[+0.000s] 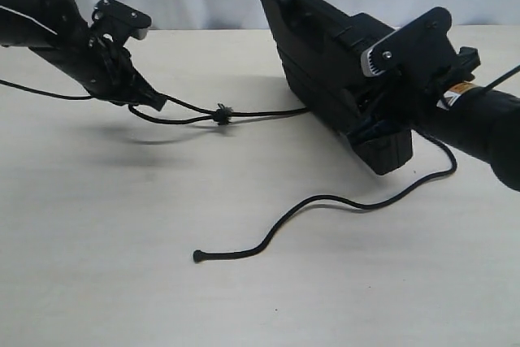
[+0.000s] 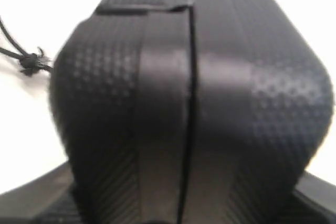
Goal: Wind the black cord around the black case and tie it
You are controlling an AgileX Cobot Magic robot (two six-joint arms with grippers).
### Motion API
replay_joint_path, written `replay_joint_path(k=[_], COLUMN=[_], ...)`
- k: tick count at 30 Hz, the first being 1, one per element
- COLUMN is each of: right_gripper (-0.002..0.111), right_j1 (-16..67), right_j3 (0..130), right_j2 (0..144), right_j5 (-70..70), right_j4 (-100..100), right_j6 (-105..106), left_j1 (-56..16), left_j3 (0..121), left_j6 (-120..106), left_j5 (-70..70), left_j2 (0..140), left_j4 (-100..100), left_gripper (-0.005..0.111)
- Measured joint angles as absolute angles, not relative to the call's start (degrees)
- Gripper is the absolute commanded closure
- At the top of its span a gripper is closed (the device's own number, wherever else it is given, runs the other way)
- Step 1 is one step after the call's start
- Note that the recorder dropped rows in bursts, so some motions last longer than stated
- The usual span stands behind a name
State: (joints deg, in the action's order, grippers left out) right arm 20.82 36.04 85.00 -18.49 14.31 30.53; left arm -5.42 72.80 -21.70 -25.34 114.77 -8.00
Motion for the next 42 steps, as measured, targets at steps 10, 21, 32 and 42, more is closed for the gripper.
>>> replay_joint_path(k=[10,21,32,42], right_gripper=[0.104,0.104,0.104,0.104], right_j1=[21.52,26.76,26.76,26.76], right_j3=[36.28,37.32,37.32,37.41], right_j2=[91.18,91.40,91.40,91.40], right_j5=[-21.97,-21.03,-20.93,-20.55], right_j4=[21.61,21.98,21.98,21.98], right_j6=[38.11,37.99,37.99,37.99], left_j1=[-0.70,-3.40,-8.22,-7.35], left_j3=[72.80,72.80,72.80,72.80], left_j6=[-23.07,-26.04,10.31,61.26], left_j5=[-28.00,-32.93,-38.54,-37.85], left_j2=[110.34,110.34,110.86,114.20], left_j4=[-4.81,-10.62,-16.98,-18.63], left_gripper=[0.083,0.063,0.062,0.062])
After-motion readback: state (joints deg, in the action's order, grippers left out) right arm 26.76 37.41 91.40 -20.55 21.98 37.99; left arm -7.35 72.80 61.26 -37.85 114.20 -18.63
